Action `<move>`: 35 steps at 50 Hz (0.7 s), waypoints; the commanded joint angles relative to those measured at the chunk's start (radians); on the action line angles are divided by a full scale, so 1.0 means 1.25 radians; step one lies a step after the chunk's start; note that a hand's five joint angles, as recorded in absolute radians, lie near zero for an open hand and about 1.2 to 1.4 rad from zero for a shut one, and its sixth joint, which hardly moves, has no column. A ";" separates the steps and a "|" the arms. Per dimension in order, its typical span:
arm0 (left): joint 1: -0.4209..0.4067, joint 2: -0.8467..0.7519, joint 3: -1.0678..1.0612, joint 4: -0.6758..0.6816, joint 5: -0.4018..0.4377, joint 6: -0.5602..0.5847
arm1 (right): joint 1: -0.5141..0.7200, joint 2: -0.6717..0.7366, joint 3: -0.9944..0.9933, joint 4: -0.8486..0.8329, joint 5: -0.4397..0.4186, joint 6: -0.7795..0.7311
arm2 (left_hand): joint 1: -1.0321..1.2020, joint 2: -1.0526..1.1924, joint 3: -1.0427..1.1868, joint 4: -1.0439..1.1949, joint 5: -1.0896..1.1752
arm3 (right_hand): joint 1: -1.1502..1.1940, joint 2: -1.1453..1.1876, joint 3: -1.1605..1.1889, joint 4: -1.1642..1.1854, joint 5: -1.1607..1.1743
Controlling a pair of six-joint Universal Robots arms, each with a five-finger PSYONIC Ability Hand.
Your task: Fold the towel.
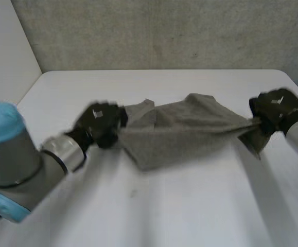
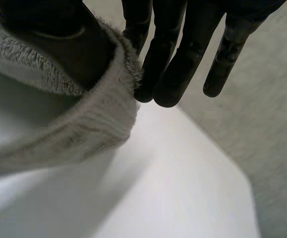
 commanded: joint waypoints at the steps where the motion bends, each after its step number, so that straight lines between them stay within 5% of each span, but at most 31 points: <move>1: 0.003 0.262 0.115 -0.126 -0.006 0.004 | 0.001 -0.174 -0.122 0.145 -0.005 0.007 | 0.163 0.144 0.145 0.144 0.155 | 0.047 0.059 0.063 0.740 0.035; 11: 0.004 0.342 0.358 -0.376 -0.087 0.131 | 0.004 -0.248 -0.434 0.377 -0.006 0.005 | 0.163 0.144 0.145 0.144 0.155 | 0.047 0.059 0.063 0.740 0.035; 18: 0.001 0.249 0.444 -0.506 -0.141 0.283 | 0.007 -0.096 -0.586 0.592 -0.015 -0.016 | 0.163 0.144 0.145 0.144 0.155 | 0.047 0.059 0.063 0.740 0.035; 26: -0.002 0.075 0.458 -0.504 -0.141 0.298 | 0.023 0.030 -0.598 0.618 -0.011 -0.063 | 0.163 0.144 0.145 0.144 0.155 | 0.047 0.059 0.063 0.740 0.035; 30: -0.008 -0.015 0.505 -0.461 -0.140 0.291 | 0.045 0.149 -0.658 0.502 0.000 -0.054 | 0.163 0.144 0.145 0.144 0.155 | 0.047 0.059 0.063 0.740 0.035; 35: -0.008 -0.134 0.639 -0.251 -0.147 0.284 | 0.052 0.231 -0.737 0.346 0.008 -0.030 | 0.163 0.144 0.145 0.144 0.155 | 0.047 0.059 0.063 0.740 0.035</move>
